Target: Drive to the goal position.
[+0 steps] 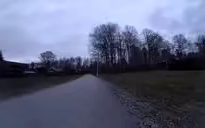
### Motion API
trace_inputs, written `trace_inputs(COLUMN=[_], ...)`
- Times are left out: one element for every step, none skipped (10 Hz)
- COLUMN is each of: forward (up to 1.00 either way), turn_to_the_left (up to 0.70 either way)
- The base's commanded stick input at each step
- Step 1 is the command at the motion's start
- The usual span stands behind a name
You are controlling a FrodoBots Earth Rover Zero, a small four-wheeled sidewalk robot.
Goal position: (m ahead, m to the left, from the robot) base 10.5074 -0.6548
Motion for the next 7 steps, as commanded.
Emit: trace_inputs(forward=[0.7, 0.7, 0.7, 0.7, 0.7, 0.7, 0.7], turn_to_the_left=[0.0, 0.0, 0.0, 0.0, 0.08, 0.31, 0.09])
